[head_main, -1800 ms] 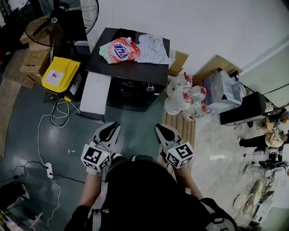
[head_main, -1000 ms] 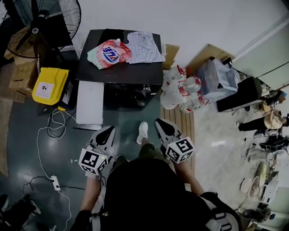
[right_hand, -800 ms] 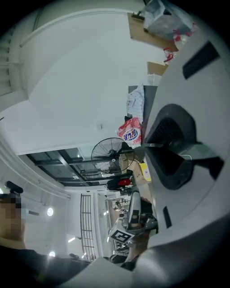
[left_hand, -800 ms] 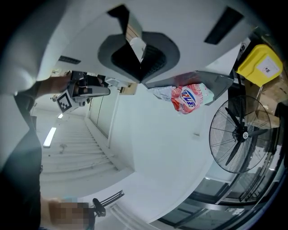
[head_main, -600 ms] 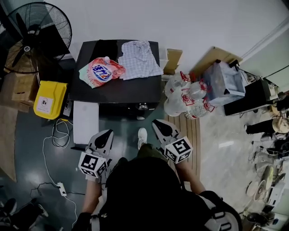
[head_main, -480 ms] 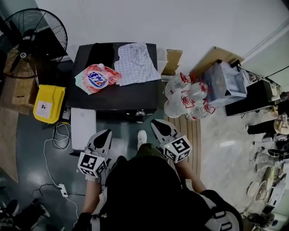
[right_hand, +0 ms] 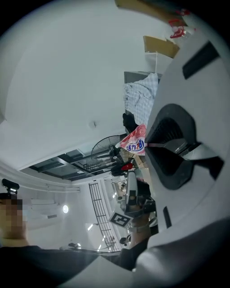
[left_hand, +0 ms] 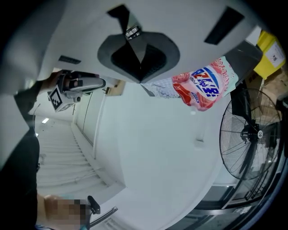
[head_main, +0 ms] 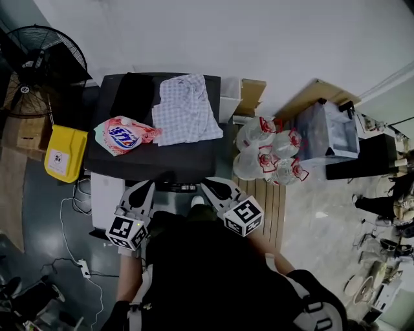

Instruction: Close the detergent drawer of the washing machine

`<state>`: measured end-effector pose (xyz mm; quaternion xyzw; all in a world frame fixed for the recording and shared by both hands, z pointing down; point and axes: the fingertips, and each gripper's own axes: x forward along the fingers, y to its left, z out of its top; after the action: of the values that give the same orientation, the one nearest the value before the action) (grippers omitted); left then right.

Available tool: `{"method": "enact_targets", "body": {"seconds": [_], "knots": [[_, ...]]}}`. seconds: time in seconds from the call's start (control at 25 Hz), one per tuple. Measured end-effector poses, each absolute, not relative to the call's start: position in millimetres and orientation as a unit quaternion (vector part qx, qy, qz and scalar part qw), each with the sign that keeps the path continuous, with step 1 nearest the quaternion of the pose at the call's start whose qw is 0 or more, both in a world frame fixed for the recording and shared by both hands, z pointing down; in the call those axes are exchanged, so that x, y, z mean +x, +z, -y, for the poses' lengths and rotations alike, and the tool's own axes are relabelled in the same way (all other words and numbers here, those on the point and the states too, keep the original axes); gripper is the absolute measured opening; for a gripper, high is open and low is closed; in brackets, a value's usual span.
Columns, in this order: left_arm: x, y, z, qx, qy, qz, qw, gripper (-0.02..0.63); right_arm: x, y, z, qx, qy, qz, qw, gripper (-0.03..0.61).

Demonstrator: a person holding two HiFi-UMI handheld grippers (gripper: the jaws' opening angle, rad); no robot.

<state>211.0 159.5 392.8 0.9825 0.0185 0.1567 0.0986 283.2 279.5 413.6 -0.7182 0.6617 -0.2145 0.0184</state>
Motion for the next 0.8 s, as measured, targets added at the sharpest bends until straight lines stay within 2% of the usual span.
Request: {"method": "enact_targets", "body": {"seconds": [0.4, 0.8], "knots": [[205, 403, -130, 0.98, 0.149, 0.036, 0.127, 0.011, 272, 414, -223, -0.651, -0.216, -0.728, -0.015, 0.035], [95, 408, -50, 0.965, 0.124, 0.158, 0.167, 0.012, 181, 416, -131, -0.554, -0.226, -0.799, -0.063, 0.037]]}}
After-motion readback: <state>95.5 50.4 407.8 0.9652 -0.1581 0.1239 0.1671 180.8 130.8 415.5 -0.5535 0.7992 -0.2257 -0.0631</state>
